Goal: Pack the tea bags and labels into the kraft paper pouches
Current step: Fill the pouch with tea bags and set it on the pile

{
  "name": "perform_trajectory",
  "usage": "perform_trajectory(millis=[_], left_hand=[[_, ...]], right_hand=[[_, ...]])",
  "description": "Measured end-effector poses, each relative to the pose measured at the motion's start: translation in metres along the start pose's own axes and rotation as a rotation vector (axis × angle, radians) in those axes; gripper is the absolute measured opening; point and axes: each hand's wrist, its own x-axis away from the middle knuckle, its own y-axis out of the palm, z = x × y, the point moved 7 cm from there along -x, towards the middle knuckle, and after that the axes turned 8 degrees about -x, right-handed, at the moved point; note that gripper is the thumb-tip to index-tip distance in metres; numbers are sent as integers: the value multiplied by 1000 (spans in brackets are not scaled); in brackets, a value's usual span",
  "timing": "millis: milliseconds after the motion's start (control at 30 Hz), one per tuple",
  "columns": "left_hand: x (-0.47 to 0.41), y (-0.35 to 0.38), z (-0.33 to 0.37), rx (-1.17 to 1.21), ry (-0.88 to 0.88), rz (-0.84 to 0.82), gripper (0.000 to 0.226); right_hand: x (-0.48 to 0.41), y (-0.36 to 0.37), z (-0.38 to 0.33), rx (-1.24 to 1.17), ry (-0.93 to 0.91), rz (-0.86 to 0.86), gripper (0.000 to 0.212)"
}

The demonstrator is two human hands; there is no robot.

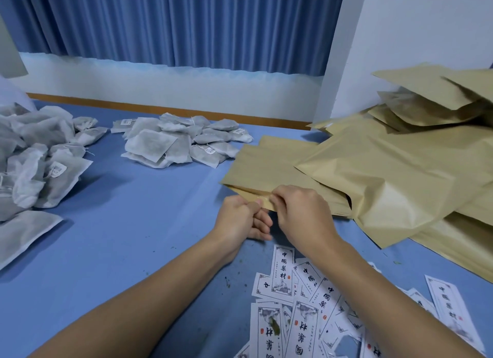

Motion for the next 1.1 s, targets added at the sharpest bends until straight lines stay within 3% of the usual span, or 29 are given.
perform_trajectory(millis=[100,233,333,400,467,533,633,700,800,867,900,967,1100], left_hand=[[2,-5,-5,23,-3,29,27],[3,-6,-2,-140,52,112,30],[9,-4,-1,-294,83,112,28],[16,2,-4,-378,108,65,29],[21,8,-3,-377,109,55,28],[20,4,1,-300,66,126,28],[19,-7,4,-258,42,217,25],[25,-16,16,-418,211,333,27],[53,-5,65,-979,845,587,18],[68,16,77,-1253,1172,593,14],[68,26,75,-1326,1223,527,16],[63,41,64,-1437,1109,351,16],[38,46,35,-1773,627,193,25]], right_hand=[[-2,3,-1,83,-33,-131,24],[-1,9,-10,155,-99,-217,16],[-7,-5,2,126,-38,-142,18],[-19,-27,27,40,79,-5,17],[-24,-43,42,-100,72,109,23],[-20,-35,37,-126,4,17,18],[-10,-8,32,80,12,-259,10],[-13,-7,35,60,20,-278,19],[-15,-12,28,82,-8,-231,18],[-13,-13,21,105,-13,-232,16],[-13,-14,20,112,-8,-228,16],[-14,-15,21,113,17,-218,16],[-15,-20,20,68,19,-146,21]])
